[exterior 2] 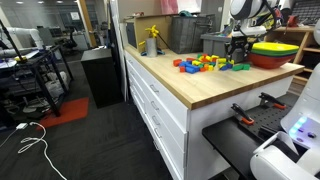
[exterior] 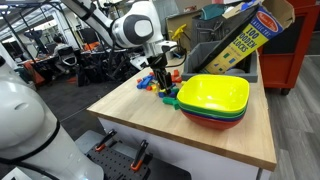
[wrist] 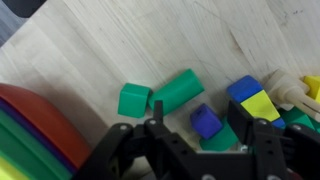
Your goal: Pick up the green cylindrical block and move it a little forward on the table, pick up the green square block and move it a little forward on the table
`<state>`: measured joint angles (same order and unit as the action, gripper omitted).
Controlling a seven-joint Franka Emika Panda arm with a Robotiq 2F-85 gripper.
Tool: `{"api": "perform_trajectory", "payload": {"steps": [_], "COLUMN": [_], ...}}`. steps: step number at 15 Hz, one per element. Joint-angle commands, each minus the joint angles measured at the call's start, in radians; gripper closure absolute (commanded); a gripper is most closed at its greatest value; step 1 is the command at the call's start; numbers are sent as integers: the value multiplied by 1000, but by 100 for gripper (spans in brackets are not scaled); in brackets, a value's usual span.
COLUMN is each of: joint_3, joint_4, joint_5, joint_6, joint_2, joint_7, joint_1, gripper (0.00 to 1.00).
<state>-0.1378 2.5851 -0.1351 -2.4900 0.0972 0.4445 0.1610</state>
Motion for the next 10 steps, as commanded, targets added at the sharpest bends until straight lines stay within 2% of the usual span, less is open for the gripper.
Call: {"api": "perform_trajectory", "payload": {"steps": [1, 4, 8, 10], "joint_3": [19, 27, 31, 28], "joint_4": [-64, -117, -166, -172], "joint_5": [-52, -90, -47, -22], "joint_6": [98, 186, 303, 320], "joint_2": [-17, -50, -93, -112], "joint_7": [138, 279, 382, 413], "joint_1": [20, 11, -9, -19], "gripper": [1, 0, 0, 0]}}
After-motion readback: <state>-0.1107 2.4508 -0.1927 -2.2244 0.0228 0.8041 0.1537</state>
